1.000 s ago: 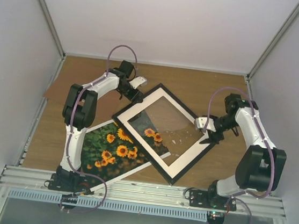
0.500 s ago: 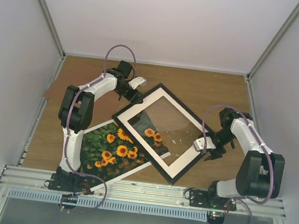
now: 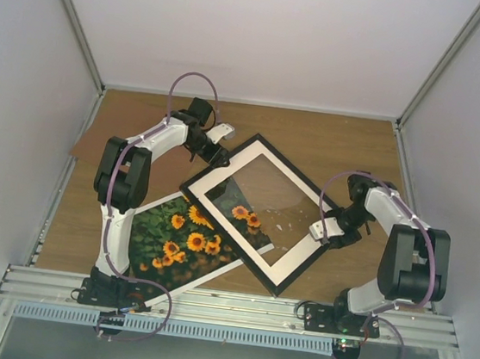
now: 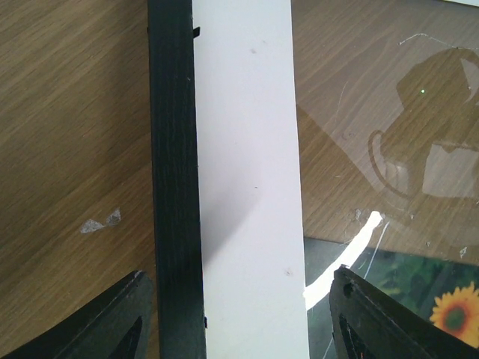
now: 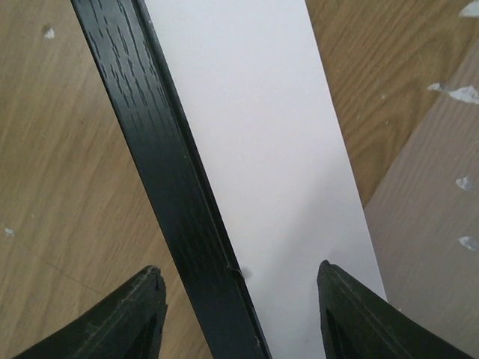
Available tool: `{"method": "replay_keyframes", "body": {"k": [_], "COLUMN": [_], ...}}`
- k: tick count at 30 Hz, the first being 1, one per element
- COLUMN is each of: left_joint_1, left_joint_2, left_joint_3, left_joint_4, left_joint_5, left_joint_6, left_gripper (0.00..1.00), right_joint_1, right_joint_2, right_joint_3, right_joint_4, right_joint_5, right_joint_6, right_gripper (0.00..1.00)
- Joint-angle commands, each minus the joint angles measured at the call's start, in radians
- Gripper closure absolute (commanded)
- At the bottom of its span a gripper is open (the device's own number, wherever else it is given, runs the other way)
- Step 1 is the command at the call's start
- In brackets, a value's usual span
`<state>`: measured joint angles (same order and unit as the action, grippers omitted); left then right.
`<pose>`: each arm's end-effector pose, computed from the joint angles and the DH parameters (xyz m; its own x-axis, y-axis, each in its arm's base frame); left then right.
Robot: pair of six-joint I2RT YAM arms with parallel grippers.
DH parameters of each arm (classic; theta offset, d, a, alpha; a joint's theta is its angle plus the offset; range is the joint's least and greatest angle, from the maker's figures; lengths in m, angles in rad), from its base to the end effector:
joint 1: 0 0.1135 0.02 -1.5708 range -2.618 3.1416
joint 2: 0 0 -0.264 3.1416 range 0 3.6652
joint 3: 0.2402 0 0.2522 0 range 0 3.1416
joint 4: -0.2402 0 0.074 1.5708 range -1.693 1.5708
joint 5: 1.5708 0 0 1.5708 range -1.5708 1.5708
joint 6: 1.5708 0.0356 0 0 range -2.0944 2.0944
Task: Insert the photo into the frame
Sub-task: Adjust the photo frame item on the photo frame.
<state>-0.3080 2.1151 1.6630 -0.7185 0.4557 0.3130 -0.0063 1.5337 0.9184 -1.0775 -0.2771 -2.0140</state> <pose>0.4189 -0.1497 0.1887 -0.7009 0.5131 -0.4955 0.6847 0.6787 -0.2657 0.2318 0.0083 0.1775 0.3901 -0.8714 -0.2975 -0.9135 -0.4067 -0.0065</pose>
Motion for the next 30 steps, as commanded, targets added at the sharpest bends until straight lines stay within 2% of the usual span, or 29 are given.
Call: {"method": "replay_keyframes", "body": {"k": [1, 8, 18, 28, 30], "left_joint_1": [-0.006, -0.006, -0.006, -0.011, -0.019], "left_joint_2": [-0.056, -0.069, -0.071, -0.089, -0.108], "left_joint_3": [-0.015, -0.025, -0.028, -0.034, -0.054], "left_joint_4": [0.017, 0.014, 0.012, 0.003, 0.006], "left_joint_5": [0.016, 0.015, 0.015, 0.015, 0.019], "left_joint_6": [-0.006, 0.003, 0.003, 0.048, 0.083], "left_gripper": [0.34, 0.34, 0.34, 0.34, 0.34], "right_joint_1": [0.006, 0.006, 0.006, 0.006, 0.006], "right_joint_2": [-0.001, -0.009, -0.045, -0.078, -0.08], "right_joint_3": [-0.025, -0.047, -0.099, -0.115, -0.111], "right_joint_4": [0.043, 0.048, 0.088, 0.13, 0.132], "right_joint_5": [0.038, 0.029, 0.035, -0.006, -0.016], "right_joint_6": [-0.249, -0.269, -0.269, -0.267, -0.269], "right_gripper": [0.46, 0.53, 0.71, 0.98, 0.99]}}
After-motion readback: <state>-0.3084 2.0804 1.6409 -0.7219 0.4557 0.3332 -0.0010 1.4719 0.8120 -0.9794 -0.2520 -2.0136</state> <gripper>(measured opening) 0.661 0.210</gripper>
